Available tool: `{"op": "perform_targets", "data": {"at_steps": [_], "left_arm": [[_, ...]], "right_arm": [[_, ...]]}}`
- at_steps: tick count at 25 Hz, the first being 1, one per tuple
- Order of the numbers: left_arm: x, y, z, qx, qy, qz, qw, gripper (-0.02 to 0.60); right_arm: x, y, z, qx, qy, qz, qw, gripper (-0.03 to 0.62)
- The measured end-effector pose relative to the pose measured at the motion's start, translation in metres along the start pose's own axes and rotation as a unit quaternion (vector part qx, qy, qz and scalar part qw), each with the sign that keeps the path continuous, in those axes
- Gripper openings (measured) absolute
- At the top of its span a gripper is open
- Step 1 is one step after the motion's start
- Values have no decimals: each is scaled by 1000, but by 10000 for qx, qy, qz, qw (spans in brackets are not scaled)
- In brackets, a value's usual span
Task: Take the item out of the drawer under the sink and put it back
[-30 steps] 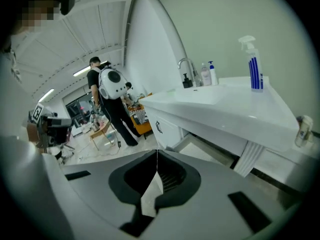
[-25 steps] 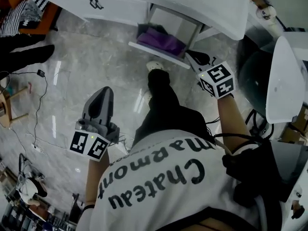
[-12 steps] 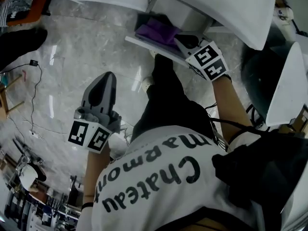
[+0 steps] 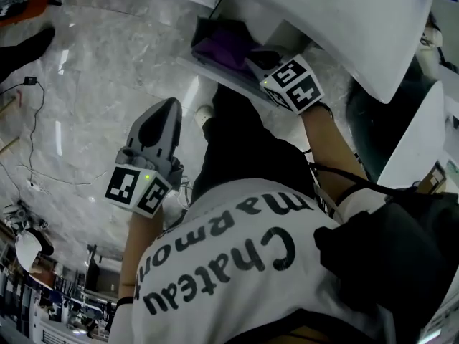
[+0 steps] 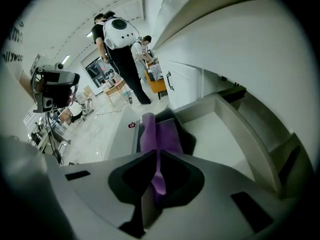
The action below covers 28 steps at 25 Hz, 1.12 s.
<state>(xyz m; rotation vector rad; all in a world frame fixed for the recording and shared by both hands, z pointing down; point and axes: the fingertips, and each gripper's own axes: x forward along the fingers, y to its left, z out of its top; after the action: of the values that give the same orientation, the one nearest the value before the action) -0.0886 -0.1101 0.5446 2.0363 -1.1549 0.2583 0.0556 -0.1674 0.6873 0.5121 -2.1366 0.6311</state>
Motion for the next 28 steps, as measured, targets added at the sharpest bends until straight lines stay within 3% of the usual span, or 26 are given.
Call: {"op": "perform_targets", "data": {"at_steps": [2, 3, 4, 7, 13, 18, 28], "left_arm": [[7, 0, -3, -84, 69, -31, 9999, 9], [10, 1, -4, -131, 92, -42, 9999, 9], [14, 1, -4, -165, 112, -51, 9998, 9], [24, 1, -6, -126, 183, -99, 9997, 9], [32, 0, -13, -100, 321, -206, 9992, 9], [35, -1, -17, -249, 343, -217, 9989, 9], [35, 15, -15, -283, 304, -117, 9991, 9]], "right_arm": [[5, 0, -4, -186, 209, 145, 9995, 48], [8, 1, -6, -262, 331, 229, 9988, 130], [10, 2, -8, -319, 432, 300, 9981, 155], [19, 2, -9, -245, 435, 408, 9979, 141], [35, 8, 0, 571, 309, 799, 9947, 142], [46, 9, -8, 483, 622, 917, 9927, 142], [73, -3, -19, -69, 1291, 640, 9895, 152]]}}
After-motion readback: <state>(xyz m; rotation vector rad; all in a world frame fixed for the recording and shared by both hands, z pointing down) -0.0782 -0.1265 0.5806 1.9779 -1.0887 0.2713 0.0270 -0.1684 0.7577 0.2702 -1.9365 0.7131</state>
